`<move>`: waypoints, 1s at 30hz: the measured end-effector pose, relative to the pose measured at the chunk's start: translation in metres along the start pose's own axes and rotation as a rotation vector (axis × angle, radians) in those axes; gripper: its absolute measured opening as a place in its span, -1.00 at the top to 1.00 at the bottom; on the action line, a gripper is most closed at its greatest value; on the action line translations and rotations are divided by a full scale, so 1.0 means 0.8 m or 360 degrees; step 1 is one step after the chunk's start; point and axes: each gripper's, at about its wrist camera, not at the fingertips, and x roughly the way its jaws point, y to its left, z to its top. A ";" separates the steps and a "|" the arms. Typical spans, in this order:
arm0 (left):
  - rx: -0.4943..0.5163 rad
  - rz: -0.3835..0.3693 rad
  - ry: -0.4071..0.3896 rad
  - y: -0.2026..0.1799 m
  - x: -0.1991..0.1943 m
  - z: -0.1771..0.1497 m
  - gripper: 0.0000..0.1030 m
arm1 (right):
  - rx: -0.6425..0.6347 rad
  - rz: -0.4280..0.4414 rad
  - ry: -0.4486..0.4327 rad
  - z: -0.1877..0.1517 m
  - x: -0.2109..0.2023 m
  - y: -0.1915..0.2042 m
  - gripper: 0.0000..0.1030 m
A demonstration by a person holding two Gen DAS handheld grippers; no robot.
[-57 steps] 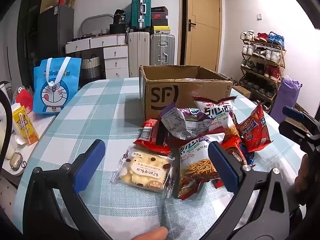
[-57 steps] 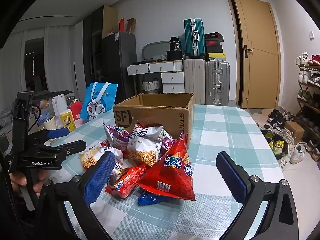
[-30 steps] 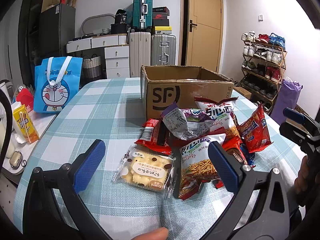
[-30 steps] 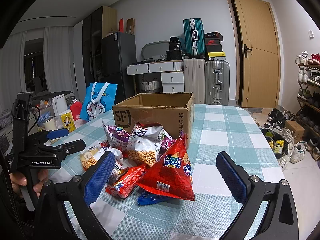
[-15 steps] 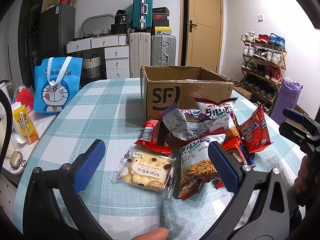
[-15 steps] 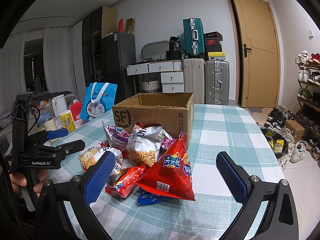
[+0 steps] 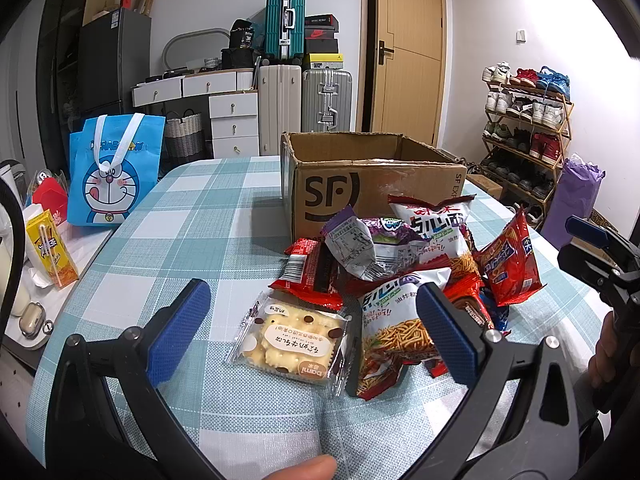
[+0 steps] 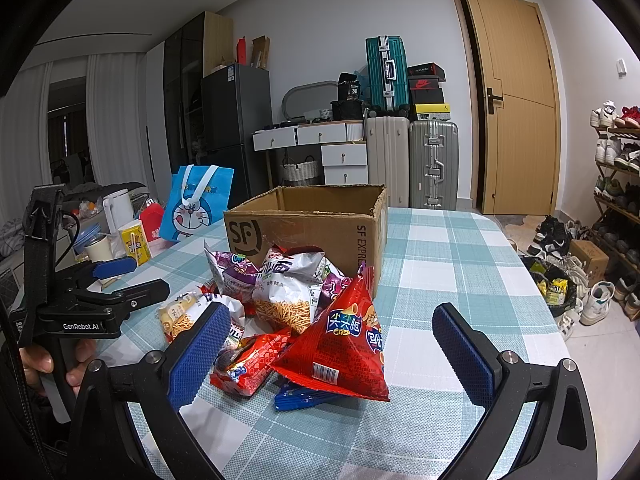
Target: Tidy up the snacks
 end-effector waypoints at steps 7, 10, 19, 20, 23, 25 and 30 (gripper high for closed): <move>0.0000 0.0000 -0.0001 0.000 0.000 0.000 -0.99 | 0.0000 -0.0001 0.0001 0.000 0.000 0.000 -0.99; 0.0000 0.0000 -0.0001 0.000 0.000 0.000 -0.99 | 0.0000 -0.0001 0.0000 0.000 0.000 0.000 -0.99; 0.0001 0.0003 -0.0002 0.000 0.000 0.000 -0.99 | 0.0003 -0.0014 0.0013 0.001 -0.001 0.000 -0.99; 0.0001 -0.0001 -0.0003 0.000 0.000 0.000 -0.99 | 0.0006 -0.0023 0.0018 0.001 -0.002 0.000 -0.99; -0.0002 -0.0016 -0.0007 0.003 0.005 -0.001 -0.99 | 0.0018 -0.0034 0.0031 -0.002 0.007 -0.004 -0.99; 0.0000 -0.0043 0.0006 0.006 0.007 -0.001 -0.99 | 0.0037 -0.0040 0.0052 -0.001 0.011 -0.008 -0.99; 0.0031 -0.0017 0.0039 0.003 0.000 0.006 -0.99 | 0.0060 -0.0062 0.0120 0.000 0.017 -0.012 -0.99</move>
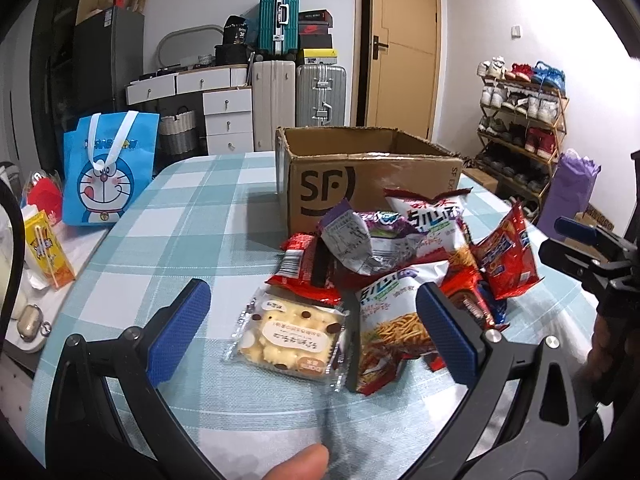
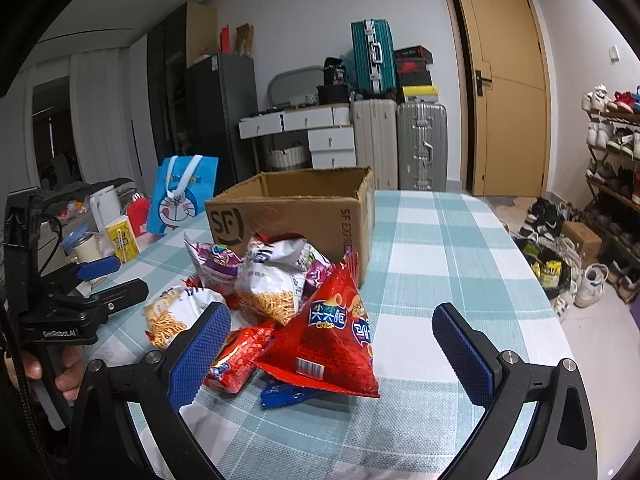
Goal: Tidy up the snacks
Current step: 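Grasp the white noodle-snack bag with the left tool while the right tool grasps the red chip bag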
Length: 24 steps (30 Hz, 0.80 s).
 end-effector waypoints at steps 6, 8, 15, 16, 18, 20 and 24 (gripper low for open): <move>-0.0061 -0.0123 0.0095 0.008 0.011 0.001 -0.99 | 0.0043 0.0033 0.0112 -0.001 0.011 -0.005 -0.99; -0.0074 -0.0171 0.0150 0.007 0.018 0.001 -0.99 | 0.0064 0.0056 0.0145 0.000 0.015 -0.007 -0.99; -0.0035 -0.0232 0.0249 -0.012 0.034 -0.002 -0.99 | 0.0132 0.0124 0.0300 0.001 0.036 -0.015 -0.98; -0.0031 -0.0242 0.0261 -0.014 0.036 -0.002 -0.99 | 0.0137 0.0131 0.0310 0.001 0.039 -0.016 -0.98; -0.0031 -0.0257 0.0287 -0.019 0.044 0.000 -0.99 | 0.0138 0.0124 0.0346 0.000 0.047 -0.016 -0.97; -0.0032 -0.0269 0.0313 -0.022 0.051 0.002 -0.99 | 0.0158 0.0131 0.0377 0.000 0.055 -0.019 -0.90; -0.0063 -0.0311 0.0404 -0.026 0.072 0.002 -0.99 | 0.0173 0.0132 0.0437 -0.001 0.067 -0.022 -0.76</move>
